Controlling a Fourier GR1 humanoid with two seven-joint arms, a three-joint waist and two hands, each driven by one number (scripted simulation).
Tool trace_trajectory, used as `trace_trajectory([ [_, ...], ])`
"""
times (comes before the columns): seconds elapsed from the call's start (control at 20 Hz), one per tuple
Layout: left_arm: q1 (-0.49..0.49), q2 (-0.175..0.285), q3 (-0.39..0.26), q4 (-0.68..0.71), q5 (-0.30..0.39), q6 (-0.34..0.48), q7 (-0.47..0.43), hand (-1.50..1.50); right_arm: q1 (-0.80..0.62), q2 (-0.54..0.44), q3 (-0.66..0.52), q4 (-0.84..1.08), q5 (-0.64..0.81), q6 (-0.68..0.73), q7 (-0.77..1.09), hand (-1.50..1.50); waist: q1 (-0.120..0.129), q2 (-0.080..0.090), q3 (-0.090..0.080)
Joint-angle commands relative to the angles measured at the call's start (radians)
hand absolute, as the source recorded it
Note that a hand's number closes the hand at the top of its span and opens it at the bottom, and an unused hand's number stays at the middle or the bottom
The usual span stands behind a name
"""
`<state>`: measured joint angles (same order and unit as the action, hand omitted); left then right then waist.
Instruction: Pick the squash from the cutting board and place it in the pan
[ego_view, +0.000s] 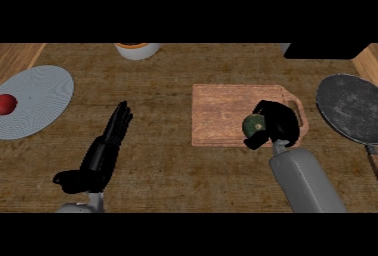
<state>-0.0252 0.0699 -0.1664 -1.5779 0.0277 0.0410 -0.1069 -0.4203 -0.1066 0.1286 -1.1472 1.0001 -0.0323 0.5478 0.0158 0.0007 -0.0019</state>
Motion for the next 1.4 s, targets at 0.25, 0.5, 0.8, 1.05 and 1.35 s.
trace_trajectory([
  [0.25,0.034,0.006,0.0,0.01,-0.016,-0.005,-0.036,0.0,-0.164,-0.019,-0.028,-0.052,0.196,-0.181,0.19,1.5,-0.012,-0.002,0.001],
  [0.5,-0.003,0.003,0.013,-0.026,-0.007,0.001,0.048,0.0,-0.17,0.021,-0.057,-0.088,0.228,-0.292,0.235,1.5,-0.012,-0.001,0.002],
  [0.8,-0.099,-0.015,0.044,0.043,-0.03,0.031,0.048,0.0,-0.112,-0.013,-0.161,-0.157,0.155,-0.35,0.241,1.5,-0.023,-0.001,0.002],
  [1.05,0.027,0.005,0.016,-0.064,-0.011,-0.012,0.038,0.0,-0.149,-0.125,-0.326,-0.009,0.028,-0.474,0.109,1.5,-0.006,0.001,0.003],
  [1.35,-0.013,-0.005,0.031,-0.005,-0.007,-0.023,0.012,0.0,-0.103,-0.237,-0.384,0.206,0.057,-0.665,-0.068,1.5,0.0,0.007,0.003],
])
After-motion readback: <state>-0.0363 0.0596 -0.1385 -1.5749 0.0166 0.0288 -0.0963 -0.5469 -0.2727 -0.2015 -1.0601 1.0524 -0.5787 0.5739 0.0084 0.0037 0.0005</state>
